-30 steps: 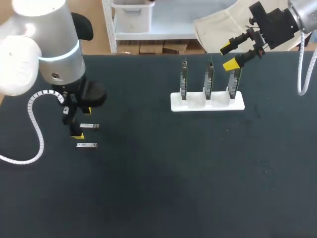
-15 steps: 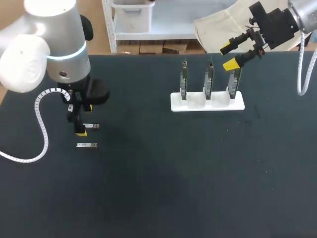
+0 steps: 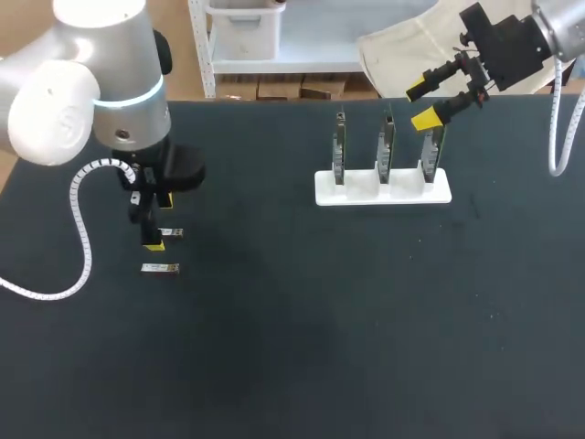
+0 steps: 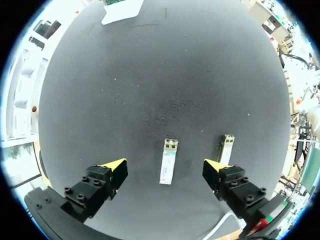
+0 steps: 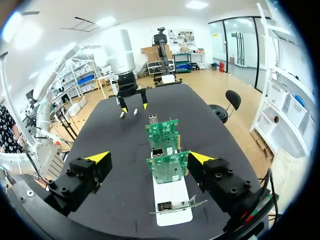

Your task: Pick up the optical module with the left hand, and insert it into the network port with the right hand.

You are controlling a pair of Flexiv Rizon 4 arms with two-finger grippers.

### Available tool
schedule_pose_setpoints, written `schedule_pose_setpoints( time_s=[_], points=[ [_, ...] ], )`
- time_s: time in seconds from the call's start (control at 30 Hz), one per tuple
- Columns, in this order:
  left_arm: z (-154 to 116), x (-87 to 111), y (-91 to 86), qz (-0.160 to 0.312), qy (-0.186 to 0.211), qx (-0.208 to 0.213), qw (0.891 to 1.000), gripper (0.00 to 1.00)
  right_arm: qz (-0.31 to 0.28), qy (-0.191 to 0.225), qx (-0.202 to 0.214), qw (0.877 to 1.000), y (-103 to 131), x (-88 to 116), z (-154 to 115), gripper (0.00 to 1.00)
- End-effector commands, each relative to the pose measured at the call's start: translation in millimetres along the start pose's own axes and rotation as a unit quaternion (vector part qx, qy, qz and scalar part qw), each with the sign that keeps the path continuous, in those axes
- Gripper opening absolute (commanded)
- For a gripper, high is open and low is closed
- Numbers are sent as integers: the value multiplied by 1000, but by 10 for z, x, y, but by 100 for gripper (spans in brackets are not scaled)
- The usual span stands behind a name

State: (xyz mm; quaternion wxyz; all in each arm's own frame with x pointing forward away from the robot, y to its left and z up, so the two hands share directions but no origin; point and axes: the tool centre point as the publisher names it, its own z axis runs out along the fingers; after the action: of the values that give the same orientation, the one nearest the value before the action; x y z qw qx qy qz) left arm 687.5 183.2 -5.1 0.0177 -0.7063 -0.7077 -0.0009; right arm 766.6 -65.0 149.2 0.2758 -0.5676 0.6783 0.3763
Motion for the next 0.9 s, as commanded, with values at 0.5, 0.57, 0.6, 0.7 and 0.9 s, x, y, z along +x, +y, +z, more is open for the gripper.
schedule_pose_setpoints(
  time_s=[0.5,0.57,0.6,0.7,0.9],
  points=[
    [72,34,-21,-1,2,4,1000,100,0,0,2,1000,14,1,2,100],
    [68,54,-22,-3,3,4,1000,100,0,0,2,1000,14,1,2,100],
    [68,65,-20,-4,3,4,1000,100,0,0,2,1000,14,1,2,100],
    [76,95,-4,-3,11,1,1000,100,0,0,2,1000,14,1,2,100],
    [88,129,1,-3,16,2,1000,100,0,0,2,1000,14,1,2,100]
  ],
)
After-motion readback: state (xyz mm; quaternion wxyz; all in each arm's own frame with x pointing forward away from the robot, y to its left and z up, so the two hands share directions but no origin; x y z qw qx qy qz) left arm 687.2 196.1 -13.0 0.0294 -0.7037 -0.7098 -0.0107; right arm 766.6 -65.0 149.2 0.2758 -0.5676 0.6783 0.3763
